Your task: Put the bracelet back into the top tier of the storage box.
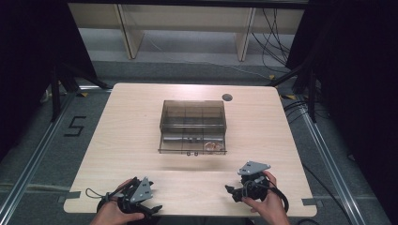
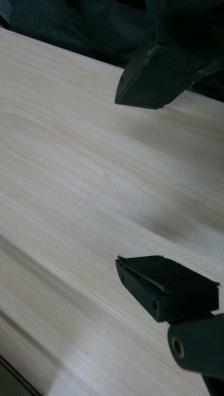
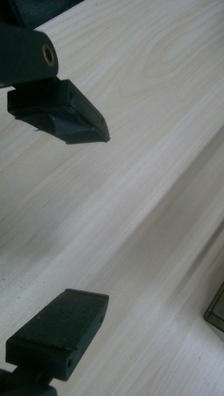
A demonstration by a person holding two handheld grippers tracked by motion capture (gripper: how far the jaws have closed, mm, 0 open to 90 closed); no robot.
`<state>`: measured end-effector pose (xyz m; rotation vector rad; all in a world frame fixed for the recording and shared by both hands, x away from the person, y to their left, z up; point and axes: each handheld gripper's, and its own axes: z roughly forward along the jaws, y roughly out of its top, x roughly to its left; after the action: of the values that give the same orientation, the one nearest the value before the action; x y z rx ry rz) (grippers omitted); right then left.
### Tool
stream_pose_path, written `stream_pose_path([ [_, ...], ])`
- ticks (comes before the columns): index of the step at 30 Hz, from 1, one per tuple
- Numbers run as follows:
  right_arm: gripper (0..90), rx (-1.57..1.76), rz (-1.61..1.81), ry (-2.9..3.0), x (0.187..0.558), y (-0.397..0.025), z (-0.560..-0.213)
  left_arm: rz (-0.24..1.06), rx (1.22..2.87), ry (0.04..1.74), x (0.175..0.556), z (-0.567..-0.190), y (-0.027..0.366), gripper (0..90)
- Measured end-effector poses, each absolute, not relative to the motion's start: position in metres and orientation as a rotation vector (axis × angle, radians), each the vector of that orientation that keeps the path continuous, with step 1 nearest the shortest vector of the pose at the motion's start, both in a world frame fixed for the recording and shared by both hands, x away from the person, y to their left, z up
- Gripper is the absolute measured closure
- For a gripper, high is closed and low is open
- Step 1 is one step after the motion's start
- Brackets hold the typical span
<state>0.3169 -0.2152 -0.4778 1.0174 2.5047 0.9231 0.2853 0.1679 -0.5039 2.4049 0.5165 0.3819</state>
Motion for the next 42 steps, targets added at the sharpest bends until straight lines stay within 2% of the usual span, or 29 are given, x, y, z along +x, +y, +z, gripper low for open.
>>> stream_pose_path([
  [22,18.5,1.064,0.971,2.481,0.292,-0.227,-0.489,0.373,2.395,0.519,0.285,-0.504,0.167,17.7],
  [42,17.5,1.070,0.975,2.491,0.287,-0.231,-0.492,0.368,2.385,0.523,0.284,-0.505,0.167,17.7],
])
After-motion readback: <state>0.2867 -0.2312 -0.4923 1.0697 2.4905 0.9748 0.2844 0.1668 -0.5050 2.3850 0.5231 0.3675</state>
